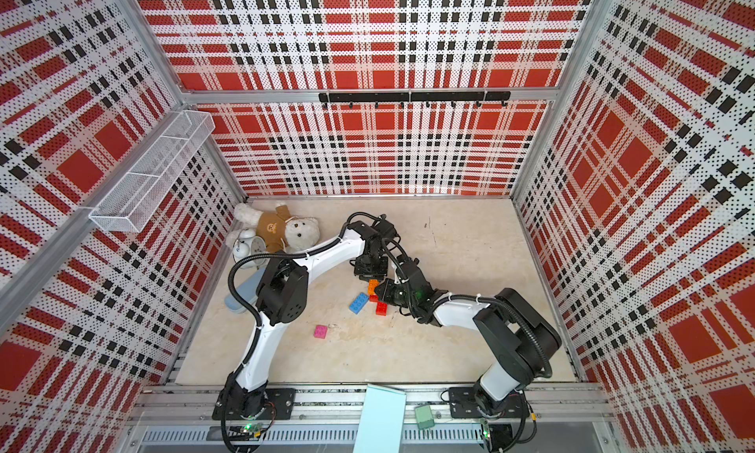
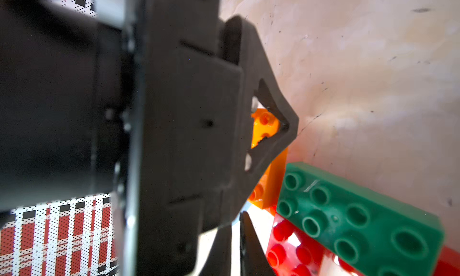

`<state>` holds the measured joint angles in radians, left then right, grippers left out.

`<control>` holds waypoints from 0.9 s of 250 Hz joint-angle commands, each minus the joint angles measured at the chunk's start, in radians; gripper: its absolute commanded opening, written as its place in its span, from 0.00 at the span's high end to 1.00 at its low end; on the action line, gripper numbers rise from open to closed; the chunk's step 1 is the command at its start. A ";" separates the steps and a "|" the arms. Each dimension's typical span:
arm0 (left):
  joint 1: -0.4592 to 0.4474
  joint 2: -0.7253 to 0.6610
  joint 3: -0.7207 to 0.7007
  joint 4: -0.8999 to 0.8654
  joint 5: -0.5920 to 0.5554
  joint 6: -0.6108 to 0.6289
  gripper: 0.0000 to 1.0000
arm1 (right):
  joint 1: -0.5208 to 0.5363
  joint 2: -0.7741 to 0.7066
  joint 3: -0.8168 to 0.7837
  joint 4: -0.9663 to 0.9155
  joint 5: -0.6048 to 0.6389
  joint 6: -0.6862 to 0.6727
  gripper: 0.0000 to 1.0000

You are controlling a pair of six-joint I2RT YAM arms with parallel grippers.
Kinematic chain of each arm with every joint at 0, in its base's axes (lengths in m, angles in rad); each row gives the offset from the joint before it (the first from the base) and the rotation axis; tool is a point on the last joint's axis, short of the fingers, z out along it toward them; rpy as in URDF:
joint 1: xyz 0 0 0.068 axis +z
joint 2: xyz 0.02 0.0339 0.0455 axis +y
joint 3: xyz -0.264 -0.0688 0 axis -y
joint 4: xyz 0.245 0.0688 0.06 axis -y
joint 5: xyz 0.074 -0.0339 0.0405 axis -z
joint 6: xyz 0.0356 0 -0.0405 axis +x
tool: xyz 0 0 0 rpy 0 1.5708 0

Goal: Assemble a small pinwheel with lego
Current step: Assemble the lego brick with the lego brick.

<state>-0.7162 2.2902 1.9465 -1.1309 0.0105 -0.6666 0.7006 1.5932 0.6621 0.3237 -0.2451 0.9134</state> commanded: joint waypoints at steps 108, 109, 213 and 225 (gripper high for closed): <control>-0.037 -0.009 -0.010 0.017 -0.081 -0.027 0.74 | 0.017 0.016 0.047 -0.054 0.060 -0.016 0.91; -0.038 -0.009 -0.010 0.017 -0.082 -0.027 0.74 | 0.017 0.016 0.048 -0.055 0.061 -0.016 0.91; -0.045 -0.021 -0.031 0.033 -0.103 -0.018 0.74 | 0.029 0.061 0.096 -0.108 0.104 -0.022 0.91; -0.045 -0.023 -0.035 0.039 -0.101 -0.018 0.74 | 0.032 0.069 0.093 -0.110 0.109 -0.021 0.91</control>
<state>-0.7506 2.2898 1.9350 -1.1091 -0.0608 -0.6899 0.7204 1.6325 0.7357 0.2268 -0.1677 0.9058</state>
